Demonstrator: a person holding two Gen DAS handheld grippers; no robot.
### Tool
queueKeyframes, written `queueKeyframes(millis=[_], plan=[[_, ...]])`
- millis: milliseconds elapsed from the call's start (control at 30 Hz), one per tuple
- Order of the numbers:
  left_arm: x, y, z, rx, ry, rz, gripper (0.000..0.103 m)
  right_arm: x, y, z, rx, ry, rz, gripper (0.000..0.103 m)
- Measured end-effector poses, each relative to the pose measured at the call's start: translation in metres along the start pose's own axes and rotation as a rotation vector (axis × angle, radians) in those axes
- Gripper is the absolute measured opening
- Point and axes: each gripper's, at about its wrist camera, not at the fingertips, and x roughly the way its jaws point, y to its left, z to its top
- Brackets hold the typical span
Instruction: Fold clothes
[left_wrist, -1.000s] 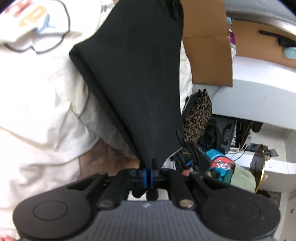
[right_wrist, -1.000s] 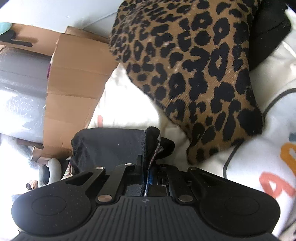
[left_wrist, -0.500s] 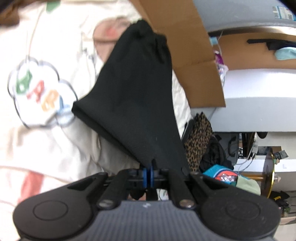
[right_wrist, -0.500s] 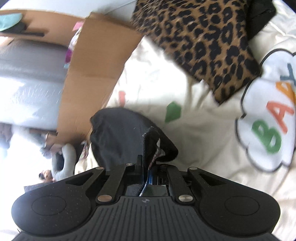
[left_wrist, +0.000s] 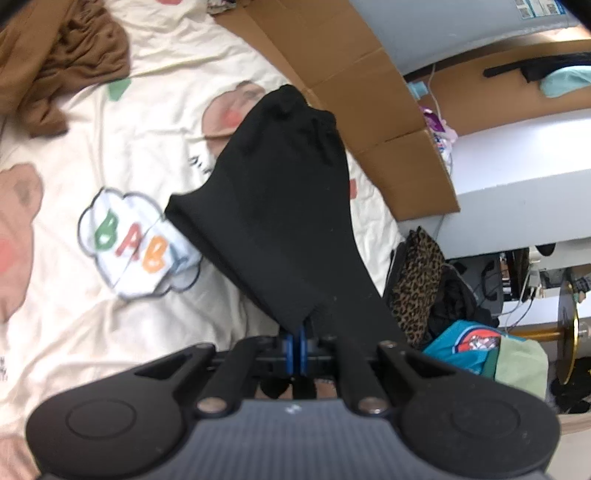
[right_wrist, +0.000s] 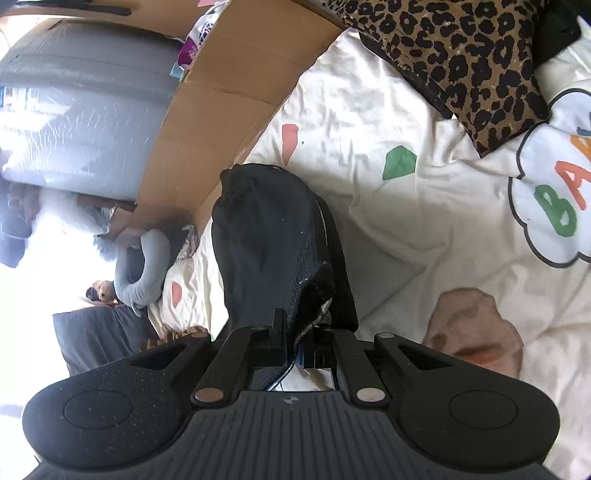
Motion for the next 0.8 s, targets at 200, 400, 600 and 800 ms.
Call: queueKeyframes(millis=[200,400,600,800], plan=[[-0.003,0.016,-0.028,-0.031,0.032,0.026,0.004,-0.01,-0.003,-0.006,-0.033,0.032,-0.03,0.003],[0.016,0.047,-0.054,-0.088,0.072,0.046,0.004,-0.004,-0.024,-0.011,-0.05,0.106,-0.076,0.003],[0.034,0.073,-0.071,-0.127,0.101,0.089,0.004,0.002,-0.044,-0.023,-0.066,0.162,-0.109,0.003],[0.044,0.086,-0.084,-0.126,0.149,0.132,0.004,-0.003,-0.068,-0.041,-0.006,0.188,-0.135,0.003]])
